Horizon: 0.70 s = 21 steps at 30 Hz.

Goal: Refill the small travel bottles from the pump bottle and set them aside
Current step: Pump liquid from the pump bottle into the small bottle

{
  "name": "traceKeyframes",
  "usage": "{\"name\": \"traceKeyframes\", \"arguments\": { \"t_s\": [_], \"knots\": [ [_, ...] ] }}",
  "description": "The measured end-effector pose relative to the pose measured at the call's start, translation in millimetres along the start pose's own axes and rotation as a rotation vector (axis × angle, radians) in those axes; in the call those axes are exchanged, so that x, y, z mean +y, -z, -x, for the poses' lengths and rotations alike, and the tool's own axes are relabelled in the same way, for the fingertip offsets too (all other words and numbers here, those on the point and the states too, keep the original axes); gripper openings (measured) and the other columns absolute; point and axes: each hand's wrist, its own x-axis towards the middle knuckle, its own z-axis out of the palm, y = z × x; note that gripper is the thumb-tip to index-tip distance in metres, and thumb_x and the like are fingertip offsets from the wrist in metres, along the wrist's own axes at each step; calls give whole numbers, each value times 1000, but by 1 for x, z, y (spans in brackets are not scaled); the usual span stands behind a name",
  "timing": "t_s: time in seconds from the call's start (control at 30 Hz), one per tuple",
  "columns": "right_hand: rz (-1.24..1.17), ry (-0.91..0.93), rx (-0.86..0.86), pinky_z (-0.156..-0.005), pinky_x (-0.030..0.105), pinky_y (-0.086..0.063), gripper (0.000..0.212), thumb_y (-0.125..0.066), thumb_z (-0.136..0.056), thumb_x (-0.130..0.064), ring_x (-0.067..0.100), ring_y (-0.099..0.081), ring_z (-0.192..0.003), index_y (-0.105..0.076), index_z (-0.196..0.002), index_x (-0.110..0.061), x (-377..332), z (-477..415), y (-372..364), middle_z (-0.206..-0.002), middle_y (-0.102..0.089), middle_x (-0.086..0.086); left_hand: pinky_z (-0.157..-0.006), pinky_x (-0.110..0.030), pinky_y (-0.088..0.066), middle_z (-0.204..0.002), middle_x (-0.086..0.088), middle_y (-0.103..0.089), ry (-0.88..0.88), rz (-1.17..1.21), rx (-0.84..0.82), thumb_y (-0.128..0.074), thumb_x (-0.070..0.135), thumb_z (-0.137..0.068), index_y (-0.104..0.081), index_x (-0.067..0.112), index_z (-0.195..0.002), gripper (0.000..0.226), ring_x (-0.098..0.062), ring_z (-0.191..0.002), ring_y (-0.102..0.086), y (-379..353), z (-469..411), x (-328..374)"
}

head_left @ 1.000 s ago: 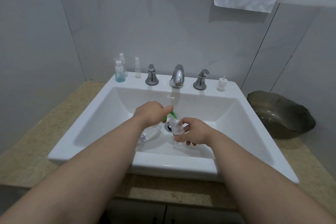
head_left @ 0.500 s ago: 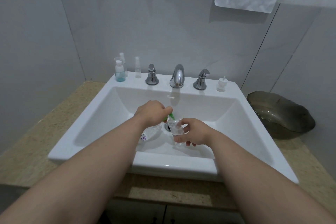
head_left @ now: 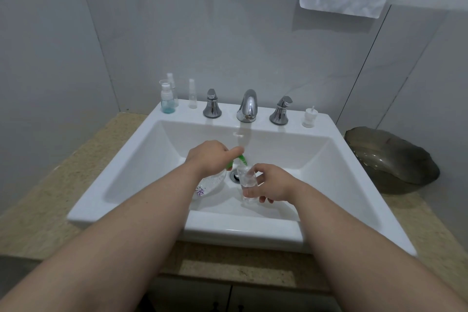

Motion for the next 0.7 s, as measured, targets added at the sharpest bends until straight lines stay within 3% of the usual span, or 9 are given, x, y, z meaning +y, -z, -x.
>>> {"name": "traceKeyframes", "arguments": {
  "t_s": [0.47, 0.7],
  "knots": [
    [-11, -4, -17, -51, 24, -46, 50, -87, -83, -24, 12, -64, -58, -58, -123, -20, 0, 0, -1, -103, -75, -4, -61, -30, -37, -61, 5, -59, -13, -30, 18, -46, 47, -90, -73, 9, -74, 49, -21, -65, -53, 0, -6, -1],
    [-2, -8, -14, -51, 24, -46, 51, -87, -83, -25, 11, -64, -58, -58, -125, -20, 0, 0, 0, -103, -75, -4, -64, -31, -39, -66, 6, -63, -23, -48, 12, -44, 54, -93, -73, 12, -74, 55, -21, -70, -58, -1, -3, -2]
  ]
}}
